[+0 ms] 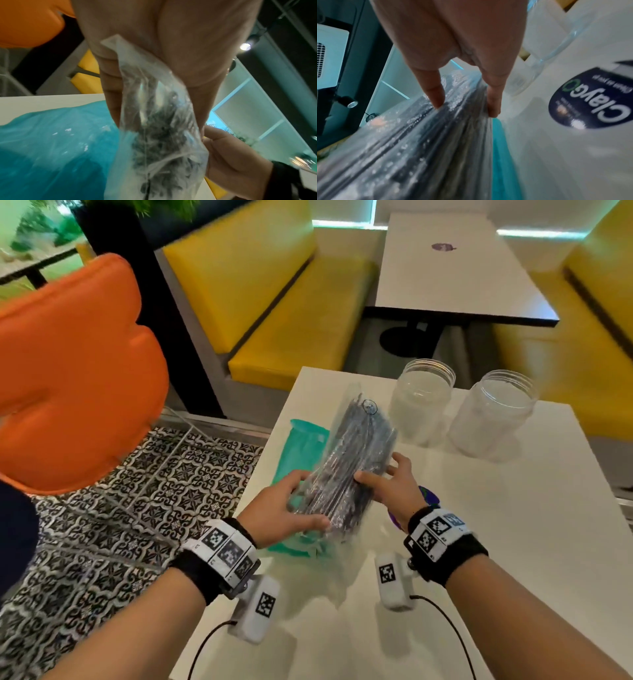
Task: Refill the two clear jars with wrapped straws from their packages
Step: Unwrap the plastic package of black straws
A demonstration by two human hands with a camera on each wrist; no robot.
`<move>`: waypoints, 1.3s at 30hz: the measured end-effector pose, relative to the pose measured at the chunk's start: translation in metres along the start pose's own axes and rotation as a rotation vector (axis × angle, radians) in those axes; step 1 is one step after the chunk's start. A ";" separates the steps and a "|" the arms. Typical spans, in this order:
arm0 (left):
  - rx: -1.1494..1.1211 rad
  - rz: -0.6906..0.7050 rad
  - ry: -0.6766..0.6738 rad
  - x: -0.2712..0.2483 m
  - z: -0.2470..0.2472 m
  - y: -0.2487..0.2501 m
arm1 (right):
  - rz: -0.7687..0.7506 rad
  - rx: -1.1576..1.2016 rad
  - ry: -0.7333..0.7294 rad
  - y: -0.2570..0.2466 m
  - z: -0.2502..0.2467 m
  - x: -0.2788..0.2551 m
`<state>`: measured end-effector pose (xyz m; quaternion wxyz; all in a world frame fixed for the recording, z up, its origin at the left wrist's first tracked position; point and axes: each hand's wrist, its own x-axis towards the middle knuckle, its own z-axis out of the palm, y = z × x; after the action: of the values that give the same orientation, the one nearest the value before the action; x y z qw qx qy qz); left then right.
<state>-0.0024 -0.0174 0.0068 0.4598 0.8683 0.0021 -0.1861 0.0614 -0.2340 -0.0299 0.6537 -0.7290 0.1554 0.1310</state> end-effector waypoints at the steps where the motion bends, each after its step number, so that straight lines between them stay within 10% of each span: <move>1: 0.036 0.038 -0.008 -0.002 0.000 0.007 | -0.022 -0.042 0.032 0.000 -0.005 -0.007; 6: 0.458 0.267 0.023 -0.004 0.003 0.031 | -0.529 -0.687 0.248 -0.005 -0.018 -0.054; 10: 0.423 0.341 -0.036 -0.002 0.016 0.035 | -0.607 -1.091 -0.047 -0.017 -0.018 -0.087; 26: -0.043 0.286 0.030 0.002 0.023 0.006 | -0.242 -1.011 -0.048 -0.019 -0.063 -0.100; 39: -0.174 0.256 0.022 -0.014 0.067 0.030 | -0.661 -0.960 -0.264 -0.033 -0.054 -0.105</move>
<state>-0.0316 -0.0857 0.0009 0.5532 0.8203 -0.0875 -0.1156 -0.0226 -0.2784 0.0473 0.2712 -0.9301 -0.2389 0.0656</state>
